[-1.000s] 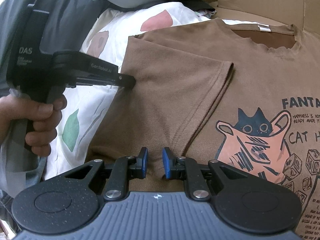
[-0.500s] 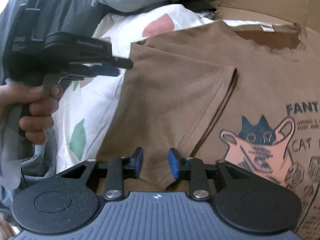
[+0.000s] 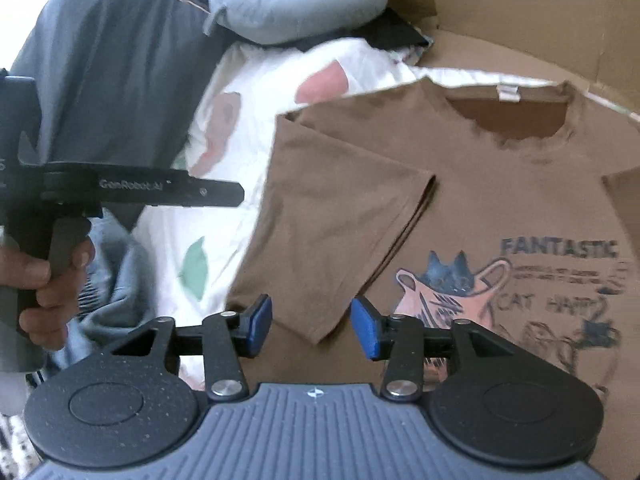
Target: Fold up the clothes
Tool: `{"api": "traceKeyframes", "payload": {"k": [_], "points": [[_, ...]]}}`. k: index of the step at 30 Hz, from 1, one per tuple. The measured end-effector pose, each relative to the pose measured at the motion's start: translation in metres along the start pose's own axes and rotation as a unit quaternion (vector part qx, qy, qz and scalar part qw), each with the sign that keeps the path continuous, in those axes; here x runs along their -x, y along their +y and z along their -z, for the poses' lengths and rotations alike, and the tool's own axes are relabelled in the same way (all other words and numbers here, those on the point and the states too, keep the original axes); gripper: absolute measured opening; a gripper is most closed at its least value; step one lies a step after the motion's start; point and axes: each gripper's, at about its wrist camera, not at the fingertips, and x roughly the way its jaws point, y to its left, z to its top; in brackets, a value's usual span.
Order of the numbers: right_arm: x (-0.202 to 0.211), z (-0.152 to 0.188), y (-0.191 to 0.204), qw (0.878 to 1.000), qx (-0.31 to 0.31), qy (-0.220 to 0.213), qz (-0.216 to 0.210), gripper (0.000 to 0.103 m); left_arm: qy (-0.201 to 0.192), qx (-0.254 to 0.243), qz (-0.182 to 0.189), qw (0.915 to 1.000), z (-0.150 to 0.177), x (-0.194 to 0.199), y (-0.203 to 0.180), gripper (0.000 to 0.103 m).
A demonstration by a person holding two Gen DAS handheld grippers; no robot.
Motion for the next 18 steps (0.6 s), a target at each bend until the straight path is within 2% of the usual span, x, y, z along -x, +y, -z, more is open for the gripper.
{"api": "traceKeyframes", "payload": {"k": [7,11,18], "points": [[0.098,-0.021,0.011,1.000,0.009,-0.023,0.008,0.062,-0.020,-0.001,-0.012,0.9997,-0.024,0.088,-0.035,0.069],[0.149,-0.039,0.011,0.999,0.009,-0.038,0.008,0.068,-0.024,0.011,-0.014,0.9995,-0.036,0.128,-0.054,0.071],[0.248,-0.064,0.012,0.996,-0.005,-0.084,0.010,0.070,-0.040,0.012,-0.013,0.9991,-0.048,0.192,-0.091,0.075]]}}
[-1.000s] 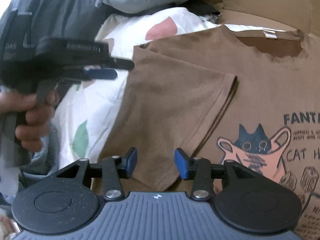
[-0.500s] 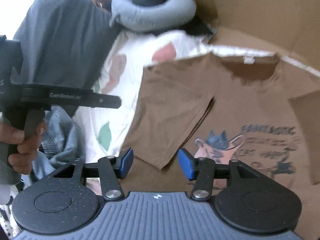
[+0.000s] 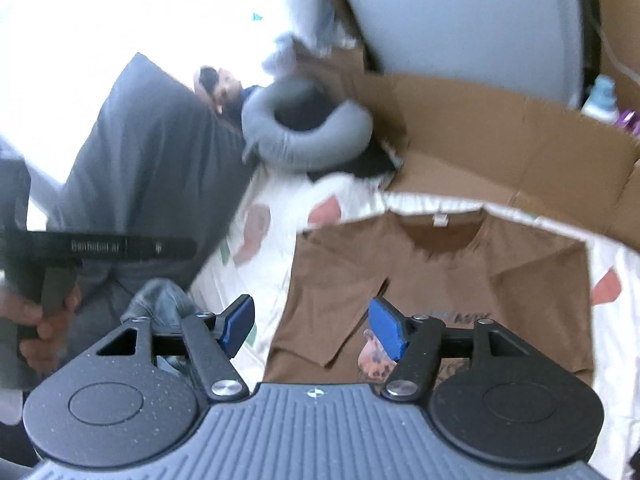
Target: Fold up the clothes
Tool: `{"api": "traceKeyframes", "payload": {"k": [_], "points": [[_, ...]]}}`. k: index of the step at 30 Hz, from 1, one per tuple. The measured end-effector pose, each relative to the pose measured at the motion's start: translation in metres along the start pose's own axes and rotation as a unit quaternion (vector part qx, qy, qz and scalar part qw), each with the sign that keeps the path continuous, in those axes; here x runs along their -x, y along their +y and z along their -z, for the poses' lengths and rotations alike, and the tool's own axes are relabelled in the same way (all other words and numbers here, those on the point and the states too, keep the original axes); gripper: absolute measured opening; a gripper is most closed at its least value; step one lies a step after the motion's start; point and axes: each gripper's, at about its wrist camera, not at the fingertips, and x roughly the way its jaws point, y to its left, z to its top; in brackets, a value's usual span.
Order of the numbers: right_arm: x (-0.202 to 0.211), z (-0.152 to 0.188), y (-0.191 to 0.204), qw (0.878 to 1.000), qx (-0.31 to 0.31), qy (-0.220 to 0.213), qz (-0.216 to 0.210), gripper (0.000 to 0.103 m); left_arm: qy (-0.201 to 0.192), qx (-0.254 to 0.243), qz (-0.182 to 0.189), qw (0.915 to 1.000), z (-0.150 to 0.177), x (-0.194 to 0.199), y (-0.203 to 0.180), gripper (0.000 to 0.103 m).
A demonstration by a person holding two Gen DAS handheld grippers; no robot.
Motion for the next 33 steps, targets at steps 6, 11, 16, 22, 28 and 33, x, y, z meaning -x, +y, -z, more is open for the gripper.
{"api": "traceKeyframes", "payload": {"k": [6,11,16,22,28,33], "points": [[0.081,-0.036,-0.002,0.999,-0.001,-0.038,0.014,0.071,-0.013,-0.009,0.005,0.9999,-0.005,0.050,-0.033,0.079],[0.149,-0.060,-0.006,0.998,-0.002,-0.057,0.025,0.073,-0.021,-0.013,0.009,0.9997,-0.002,0.087,-0.052,0.085],[0.210,-0.070,-0.012,0.997,0.006,-0.061,0.037,0.074,-0.023,-0.011,0.010,0.9996,0.008,0.111,-0.060,0.085],[0.271,-0.060,-0.035,0.998,0.007,-0.056,0.036,0.074,-0.031,-0.006,0.020,0.9993,0.025,0.131,-0.068,0.087],[0.327,-0.035,-0.078,0.996,-0.003,-0.070,0.050,0.075,-0.033,-0.003,0.035,0.9988,0.045,0.136,-0.073,0.088],[0.358,-0.005,-0.125,0.995,-0.022,-0.072,0.072,0.075,-0.040,0.007,0.046,0.9981,0.071,0.134,-0.070,0.088]]}}
